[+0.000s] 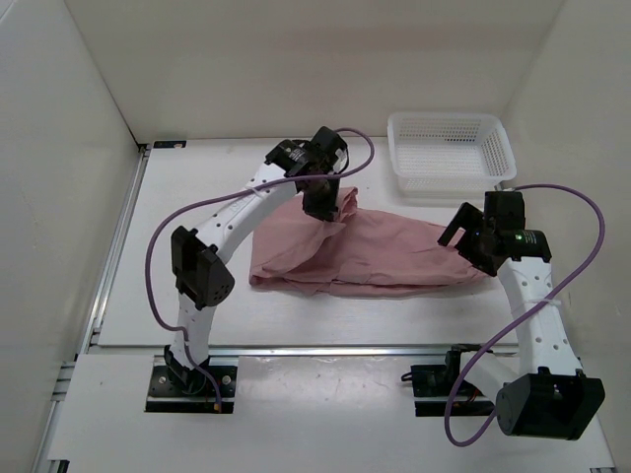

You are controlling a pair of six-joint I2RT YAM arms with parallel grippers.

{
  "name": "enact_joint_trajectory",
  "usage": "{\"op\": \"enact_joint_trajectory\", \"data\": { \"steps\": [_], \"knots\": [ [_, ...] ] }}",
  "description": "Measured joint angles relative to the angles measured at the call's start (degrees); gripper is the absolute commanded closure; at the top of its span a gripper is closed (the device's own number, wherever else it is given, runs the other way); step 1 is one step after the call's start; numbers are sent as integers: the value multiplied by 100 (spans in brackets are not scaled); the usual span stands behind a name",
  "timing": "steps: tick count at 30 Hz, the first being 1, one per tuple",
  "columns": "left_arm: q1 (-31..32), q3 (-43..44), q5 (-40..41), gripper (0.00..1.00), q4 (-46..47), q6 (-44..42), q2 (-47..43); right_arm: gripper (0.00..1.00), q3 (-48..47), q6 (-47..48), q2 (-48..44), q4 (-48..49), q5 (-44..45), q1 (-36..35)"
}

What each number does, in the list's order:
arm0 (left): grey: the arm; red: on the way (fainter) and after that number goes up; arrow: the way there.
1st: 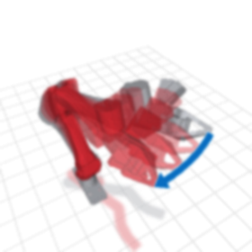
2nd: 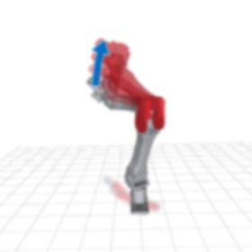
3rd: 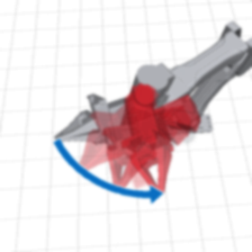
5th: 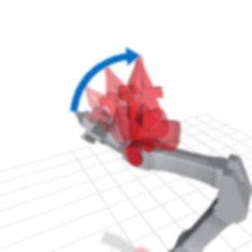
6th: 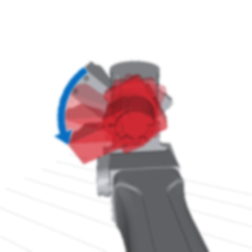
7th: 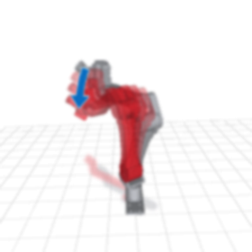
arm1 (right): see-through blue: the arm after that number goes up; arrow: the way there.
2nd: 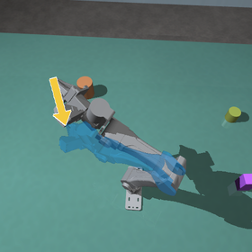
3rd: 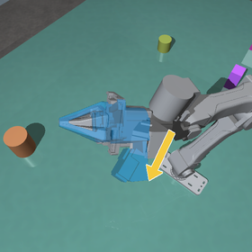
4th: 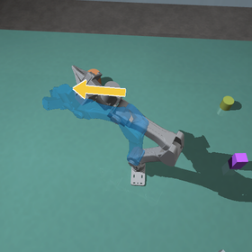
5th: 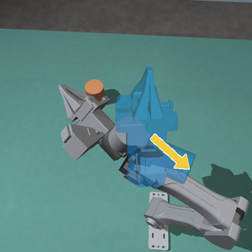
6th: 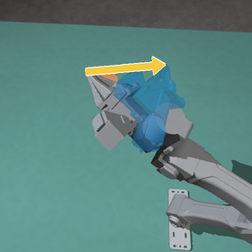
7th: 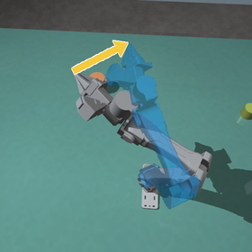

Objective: Fold and stack the trousers
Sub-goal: Fold the trousers

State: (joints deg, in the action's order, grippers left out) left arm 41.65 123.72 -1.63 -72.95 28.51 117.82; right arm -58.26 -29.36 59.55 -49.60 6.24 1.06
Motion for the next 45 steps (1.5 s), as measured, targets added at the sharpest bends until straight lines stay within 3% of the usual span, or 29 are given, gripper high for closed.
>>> {"op": "enact_joint_trajectory", "data": {
  "steps": [7, 10, 12, 13, 14, 18, 22, 30, 31, 32, 34, 37, 39, 40, 45],
  "knots": [
    [306, -385, -348, 89, 498, 264, -210, 0, 0, -2, -7, 0, 11, 0],
    [518, -625, -592, 51, 704, 358, -31, 0, 0, 0, -37, 0, 31, 0],
    [662, -518, -778, 32, 713, 391, 297, 0, 0, -2, -59, 0, 39, 0],
    [723, -391, -826, 10, 667, 367, 507, 0, 0, 0, -61, -2, 50, 0],
    [776, -267, -835, 0, 616, 354, 702, 0, 0, -2, -66, -2, 52, 0],
    [793, -20, -780, 0, 334, 254, 920, 0, 0, 0, -66, -7, 96, 0],
    [149, -111, -765, 10, 339, 166, 317, 0, 0, 0, -66, -7, 114, 0],
    [-2468, -2605, -511, 17, 970, -9, -1921, 0, 0, 0, -66, -11, 109, 31],
    [-2686, -2962, -518, 15, 1021, -7, -2022, 0, 0, 0, -68, -11, 109, 37],
    [-2850, -3279, -551, 7, 1099, -17, -2044, 0, 0, 0, -68, -11, 109, 44],
    [-3023, -3707, -632, 0, 1198, -83, -1908, 0, 0, 0, -68, -13, 109, 44],
    [-3023, -3989, -804, 0, 1316, -188, -1458, 0, 0, 0, -68, -15, 109, 44],
    [-2944, -4092, -887, 6, 1471, -260, -1178, 0, -2, 0, -68, -17, 109, 44],
    [-2914, -4164, -927, 17, 1567, -267, -1058, 0, -2, 0, -68, -20, 105, 44],
    [-2833, -4444, -975, 20, 1932, -299, -494, 0, -2, 0, -70, -22, 87, 44]
  ]
}}
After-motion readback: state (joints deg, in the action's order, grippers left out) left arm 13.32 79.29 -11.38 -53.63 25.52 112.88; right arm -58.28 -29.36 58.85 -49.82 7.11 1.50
